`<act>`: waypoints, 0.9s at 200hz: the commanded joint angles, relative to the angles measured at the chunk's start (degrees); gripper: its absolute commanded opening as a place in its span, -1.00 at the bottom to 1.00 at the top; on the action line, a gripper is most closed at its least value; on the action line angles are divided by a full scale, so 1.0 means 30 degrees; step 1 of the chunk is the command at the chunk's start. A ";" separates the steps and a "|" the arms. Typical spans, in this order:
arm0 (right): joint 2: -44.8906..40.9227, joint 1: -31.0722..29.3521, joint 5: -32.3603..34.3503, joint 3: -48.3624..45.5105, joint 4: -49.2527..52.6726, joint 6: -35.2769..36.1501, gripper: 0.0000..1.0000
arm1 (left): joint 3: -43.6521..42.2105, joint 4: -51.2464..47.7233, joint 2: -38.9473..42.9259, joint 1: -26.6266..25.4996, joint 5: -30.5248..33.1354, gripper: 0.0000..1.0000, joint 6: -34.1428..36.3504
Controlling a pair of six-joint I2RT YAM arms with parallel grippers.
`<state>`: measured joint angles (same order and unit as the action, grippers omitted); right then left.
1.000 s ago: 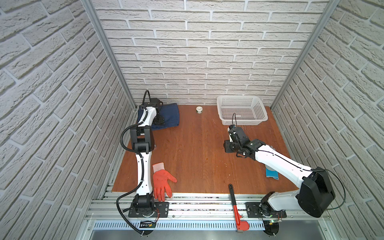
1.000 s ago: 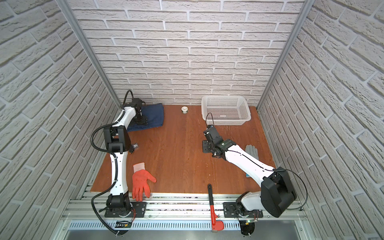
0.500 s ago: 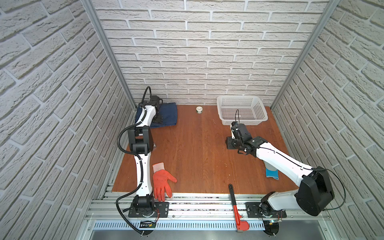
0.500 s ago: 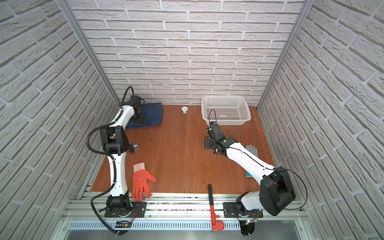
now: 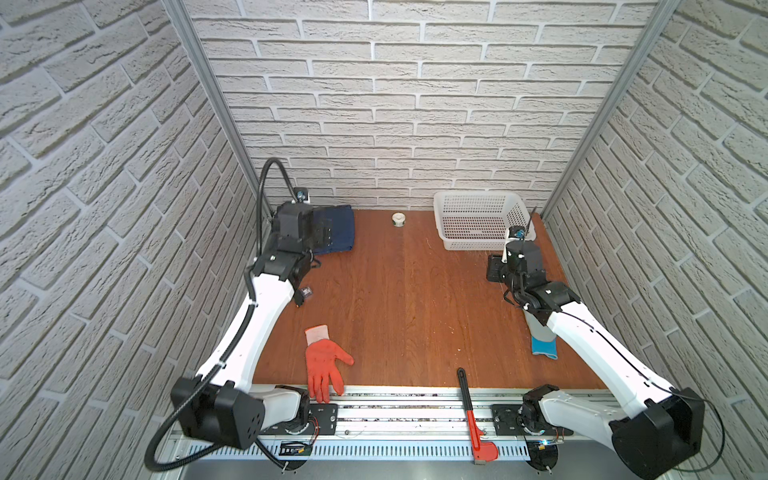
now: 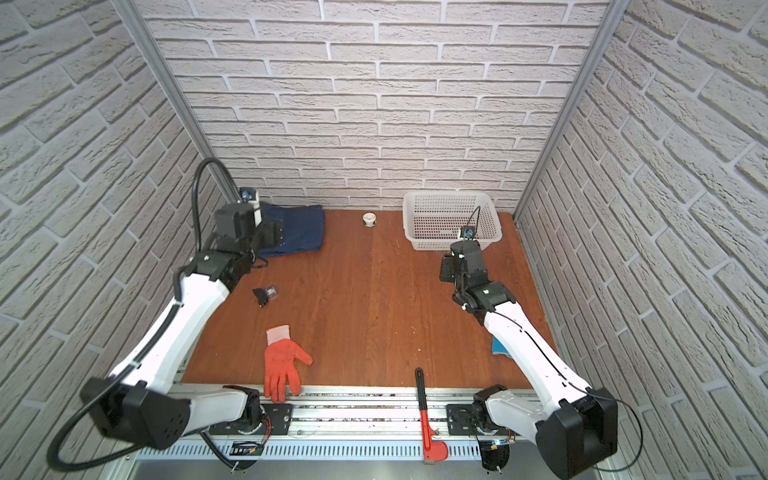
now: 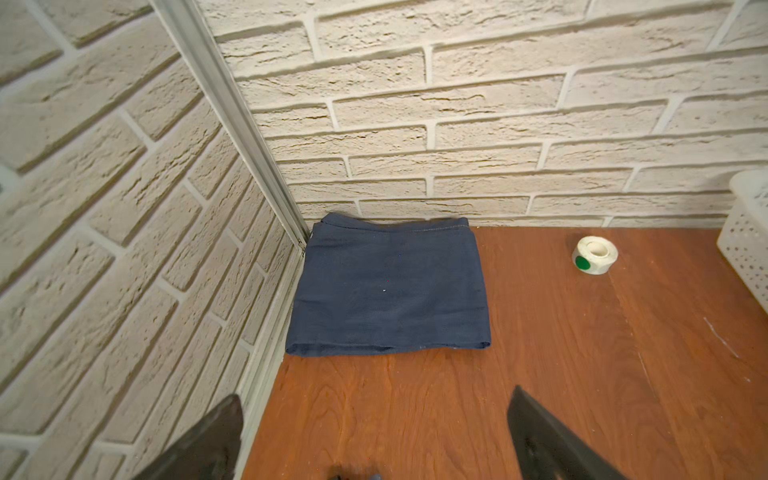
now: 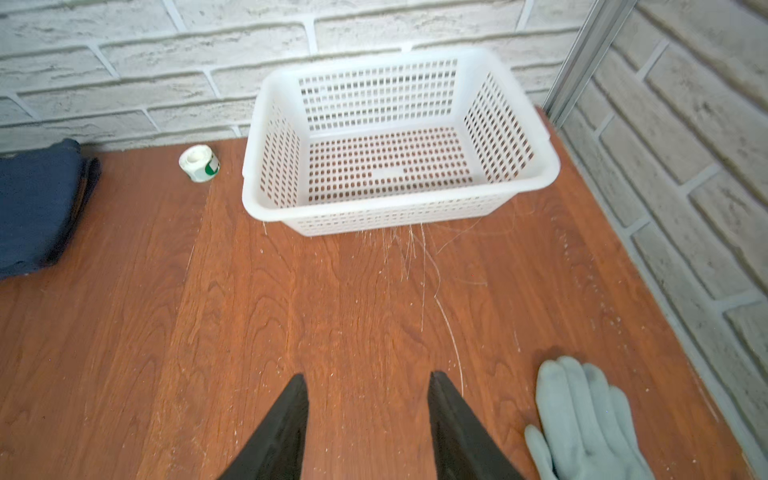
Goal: Fold and stack the trousers
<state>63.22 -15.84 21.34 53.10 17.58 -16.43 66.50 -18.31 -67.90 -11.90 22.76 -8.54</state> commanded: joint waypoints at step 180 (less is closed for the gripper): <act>0.6157 0.2415 0.0120 -0.9385 -1.8448 0.5116 0.06 | -1.9152 1.9508 0.2678 0.3305 0.4392 0.95 -0.1605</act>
<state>81.87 -9.56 26.70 24.51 -31.00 -1.45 8.69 26.44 -55.07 -3.27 37.89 -18.13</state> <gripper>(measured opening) 0.536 0.978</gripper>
